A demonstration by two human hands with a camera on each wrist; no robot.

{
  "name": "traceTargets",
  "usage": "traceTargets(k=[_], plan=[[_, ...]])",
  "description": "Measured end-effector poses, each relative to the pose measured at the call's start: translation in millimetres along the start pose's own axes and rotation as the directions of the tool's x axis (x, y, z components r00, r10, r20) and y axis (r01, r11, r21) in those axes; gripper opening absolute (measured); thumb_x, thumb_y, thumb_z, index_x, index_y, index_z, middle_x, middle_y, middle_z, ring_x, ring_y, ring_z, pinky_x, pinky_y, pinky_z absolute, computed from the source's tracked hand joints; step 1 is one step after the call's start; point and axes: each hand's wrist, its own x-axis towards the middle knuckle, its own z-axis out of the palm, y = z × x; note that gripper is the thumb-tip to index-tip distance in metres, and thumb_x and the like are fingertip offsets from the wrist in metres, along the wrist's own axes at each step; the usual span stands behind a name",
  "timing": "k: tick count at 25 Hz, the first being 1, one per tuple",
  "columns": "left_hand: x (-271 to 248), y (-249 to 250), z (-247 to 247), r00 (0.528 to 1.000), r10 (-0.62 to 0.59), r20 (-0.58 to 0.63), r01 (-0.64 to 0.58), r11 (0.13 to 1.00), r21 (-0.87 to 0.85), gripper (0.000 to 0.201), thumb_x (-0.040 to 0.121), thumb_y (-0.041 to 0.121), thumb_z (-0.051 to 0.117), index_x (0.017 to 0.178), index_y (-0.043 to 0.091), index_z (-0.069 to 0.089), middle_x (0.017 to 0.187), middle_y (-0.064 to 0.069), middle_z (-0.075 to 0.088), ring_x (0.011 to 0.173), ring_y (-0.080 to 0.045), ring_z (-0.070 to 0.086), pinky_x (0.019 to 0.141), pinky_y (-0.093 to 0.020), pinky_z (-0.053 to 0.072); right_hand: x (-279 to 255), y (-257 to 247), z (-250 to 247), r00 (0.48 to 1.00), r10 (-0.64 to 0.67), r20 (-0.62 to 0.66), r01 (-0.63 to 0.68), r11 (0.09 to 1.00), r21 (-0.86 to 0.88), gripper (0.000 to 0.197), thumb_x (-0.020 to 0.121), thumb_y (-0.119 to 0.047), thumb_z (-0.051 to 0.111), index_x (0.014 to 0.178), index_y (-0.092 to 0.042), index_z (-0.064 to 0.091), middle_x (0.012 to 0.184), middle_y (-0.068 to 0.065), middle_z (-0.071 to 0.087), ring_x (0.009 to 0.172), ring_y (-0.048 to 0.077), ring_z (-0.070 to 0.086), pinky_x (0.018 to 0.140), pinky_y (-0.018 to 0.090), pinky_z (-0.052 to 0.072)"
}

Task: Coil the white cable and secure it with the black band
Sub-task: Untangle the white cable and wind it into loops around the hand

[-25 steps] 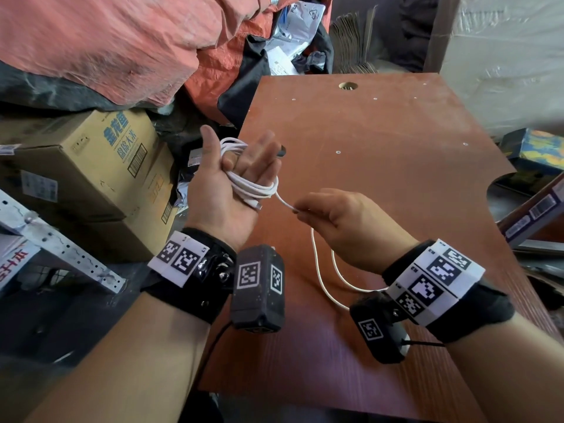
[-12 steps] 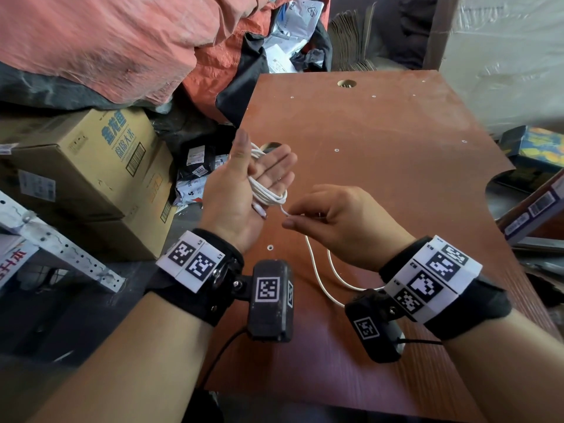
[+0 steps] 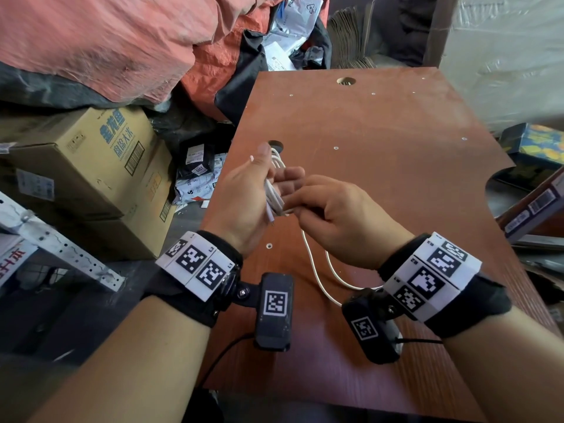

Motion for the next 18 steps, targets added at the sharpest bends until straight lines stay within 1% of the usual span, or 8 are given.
traceTargets(k=[1, 2, 5, 8, 11, 13, 15, 18], plan=[[-1.2, -0.8, 0.6, 1.0, 0.01, 0.004, -0.01, 0.999, 0.046, 0.044, 0.105, 0.033, 0.04, 0.069, 0.009, 0.048, 0.078, -0.016, 0.068, 0.066, -0.026, 0.064, 0.063, -0.037, 0.051, 0.1, 0.7, 0.2, 1.0, -0.01, -0.026, 0.011, 1.0, 0.026, 0.022, 0.083, -0.014, 0.054, 0.091, -0.012, 0.075, 0.089, -0.024, 0.059, 0.085, -0.006, 0.061, 0.074, 0.024, 0.05], [-1.5, -2.2, 0.5, 1.0, 0.017, 0.006, -0.018, 0.996, 0.085, 0.044, 0.105, 0.032, 0.04, 0.069, 0.01, 0.049, 0.072, -0.011, 0.067, 0.061, -0.023, 0.06, 0.06, -0.035, 0.048, 0.4, 0.9, 0.5, 0.999, -0.015, -0.047, 0.017, 0.999, 0.049, 0.02, 0.083, -0.013, 0.056, 0.089, -0.011, 0.074, 0.087, -0.024, 0.058, 0.086, -0.004, 0.063, 0.074, 0.025, 0.05], [-1.5, -6.3, -2.0, 0.999, 0.045, 0.022, -0.049, 0.976, 0.21, 0.051, 0.104, 0.034, 0.044, 0.059, 0.015, 0.058, 0.06, -0.003, 0.06, 0.055, -0.019, 0.054, 0.056, -0.032, 0.044, 1.8, 3.1, 1.2, 0.997, -0.002, -0.074, 0.009, 0.996, 0.086, 0.014, 0.083, -0.013, 0.062, 0.09, -0.011, 0.074, 0.085, -0.006, 0.064, 0.087, 0.02, 0.07, 0.076, 0.044, 0.055], [-2.3, -6.7, -2.3, 0.999, 0.027, 0.028, -0.033, 0.962, 0.272, 0.043, 0.104, 0.035, 0.045, 0.07, 0.01, 0.052, 0.055, -0.002, 0.052, 0.051, -0.02, 0.048, 0.05, -0.029, 0.04, 2.7, 4.4, -0.2, 0.997, 0.037, -0.064, -0.03, 0.993, 0.113, 0.009, 0.082, -0.012, 0.067, 0.089, -0.013, 0.073, 0.083, -0.004, 0.069, 0.077, 0.016, 0.068, 0.072, 0.043, 0.054], [-1.5, -7.1, -2.8, 0.999, 0.023, 0.038, -0.035, 0.932, 0.362, 0.041, 0.104, 0.034, 0.043, 0.071, 0.01, 0.046, 0.054, -0.007, 0.044, 0.045, -0.02, 0.041, 0.048, -0.029, 0.033, 0.5, 0.3, 0.8, 0.997, 0.029, -0.077, -0.025, 0.998, 0.054, 0.004, 0.084, -0.017, 0.071, 0.087, -0.016, 0.07, 0.08, -0.011, 0.066, 0.069, 0.001, 0.06, 0.065, 0.03, 0.049], [-0.9, -8.8, -4.2, 0.997, 0.025, 0.071, -0.052, 0.906, 0.42, 0.041, 0.104, 0.033, 0.043, 0.071, 0.009, 0.048, 0.056, -0.012, 0.042, 0.04, -0.019, 0.038, 0.045, -0.027, 0.03, -0.1, -1.2, 1.2, 0.989, -0.01, -0.151, -0.004, 0.996, -0.093, 0.017, 0.082, -0.027, 0.075, 0.085, -0.016, 0.063, 0.082, -0.012, 0.054, 0.065, 0.001, 0.05, 0.061, 0.022, 0.041], [-1.7, -9.6, -5.3, 0.996, 0.006, 0.091, -0.042, 0.913, 0.405, 0.043, 0.104, 0.031, 0.044, 0.068, 0.01, 0.048, 0.057, -0.012, 0.038, 0.037, -0.017, 0.033, 0.042, -0.022, 0.028, 1.0, 0.1, -1.7, 0.98, 0.007, -0.2, -0.031, 0.993, -0.117, 0.028, 0.079, -0.035, 0.078, 0.083, -0.018, 0.056, 0.082, -0.015, 0.042, 0.065, 0.0, 0.044, 0.06, 0.016, 0.035], [-2.9, -6.1, -4.8, 0.991, -0.021, 0.132, -0.025, 0.942, 0.334, 0.041, 0.105, 0.028, 0.042, 0.069, 0.009, 0.048, 0.054, -0.009, 0.035, 0.036, -0.013, 0.03, 0.043, -0.02, 0.024, 2.4, 3.1, -2.5, 0.981, 0.032, -0.189, -0.05, 0.995, -0.091, 0.025, 0.083, -0.031, 0.076, 0.082, -0.021, 0.053, 0.082, -0.016, 0.04, 0.067, -0.007, 0.045, 0.062, 0.01, 0.032]])
